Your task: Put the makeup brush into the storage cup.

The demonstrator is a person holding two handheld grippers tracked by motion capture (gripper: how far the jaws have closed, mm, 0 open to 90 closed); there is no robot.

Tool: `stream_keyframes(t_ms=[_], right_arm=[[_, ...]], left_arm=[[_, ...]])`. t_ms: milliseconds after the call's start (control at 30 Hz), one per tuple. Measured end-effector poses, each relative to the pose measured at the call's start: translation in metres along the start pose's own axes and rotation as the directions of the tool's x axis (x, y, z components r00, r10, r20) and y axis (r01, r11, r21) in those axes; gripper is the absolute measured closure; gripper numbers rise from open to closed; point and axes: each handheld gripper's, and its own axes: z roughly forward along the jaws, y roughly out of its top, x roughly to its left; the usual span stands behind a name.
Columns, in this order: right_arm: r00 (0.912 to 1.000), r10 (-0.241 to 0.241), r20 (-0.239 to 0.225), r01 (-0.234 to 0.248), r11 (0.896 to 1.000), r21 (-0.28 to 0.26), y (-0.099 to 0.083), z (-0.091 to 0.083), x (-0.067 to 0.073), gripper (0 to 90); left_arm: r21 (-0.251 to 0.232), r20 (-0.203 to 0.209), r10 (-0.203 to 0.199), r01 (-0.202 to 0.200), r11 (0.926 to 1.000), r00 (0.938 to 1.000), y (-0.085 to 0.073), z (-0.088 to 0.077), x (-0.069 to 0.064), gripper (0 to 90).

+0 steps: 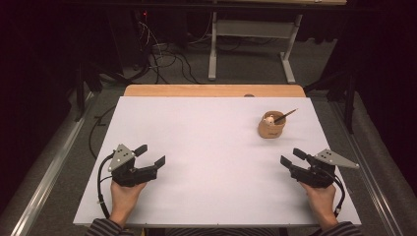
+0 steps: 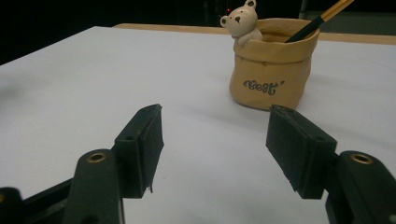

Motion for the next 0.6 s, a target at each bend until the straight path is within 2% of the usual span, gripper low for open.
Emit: stream_keyframes(t_ms=[400,600], right_arm=[[0.9996,0.017,0.02,-0.017,1.0,0.011,-0.0051,-0.0024,0.0002,37.9],[0.9997,0.019,0.016,-0.019,1.0,0.005,-0.0053,-0.0023,0.0007,37.2]], left_arm=[[-0.002,0.006,0.007,-0.007,1.0,1.0,0.0002,-0.0004,-0.0015,21.0],[-0.011,-0.001,0.0,0.0,0.9999,1.0,0.0003,-0.002,-0.0004,21.0]])
